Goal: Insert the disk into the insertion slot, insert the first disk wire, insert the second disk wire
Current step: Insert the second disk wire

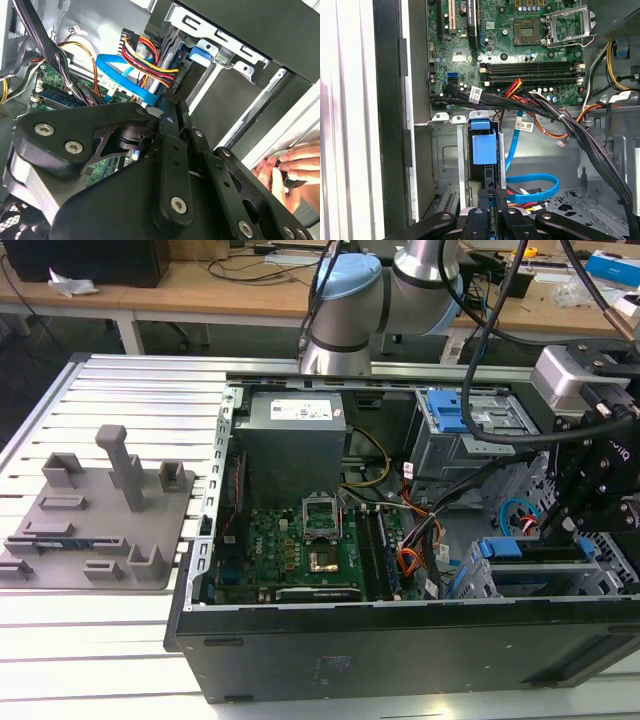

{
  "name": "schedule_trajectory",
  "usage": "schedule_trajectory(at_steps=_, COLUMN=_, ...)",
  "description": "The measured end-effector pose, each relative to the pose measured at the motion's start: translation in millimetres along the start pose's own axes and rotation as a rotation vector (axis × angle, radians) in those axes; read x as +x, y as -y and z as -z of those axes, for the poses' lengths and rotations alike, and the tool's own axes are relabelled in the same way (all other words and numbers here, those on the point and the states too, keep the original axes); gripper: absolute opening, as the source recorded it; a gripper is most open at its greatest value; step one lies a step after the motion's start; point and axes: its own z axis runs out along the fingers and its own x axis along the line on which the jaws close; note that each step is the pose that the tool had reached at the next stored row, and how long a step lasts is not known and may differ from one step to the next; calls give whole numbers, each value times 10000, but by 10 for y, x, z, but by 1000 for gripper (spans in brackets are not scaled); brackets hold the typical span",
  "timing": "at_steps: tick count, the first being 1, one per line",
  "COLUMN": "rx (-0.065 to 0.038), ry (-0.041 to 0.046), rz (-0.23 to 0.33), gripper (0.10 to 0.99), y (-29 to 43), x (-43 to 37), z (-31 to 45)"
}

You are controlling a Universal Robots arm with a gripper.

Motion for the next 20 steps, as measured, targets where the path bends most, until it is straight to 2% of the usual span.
schedule_trajectory(at_steps=11, rx=0, ry=0, rz=0, gripper=161, y=-1, x=-23, z=-8)
schedule_trajectory(at_steps=20, rx=-14, ry=1, rz=0, gripper=161, y=-1, x=-42, z=-52)
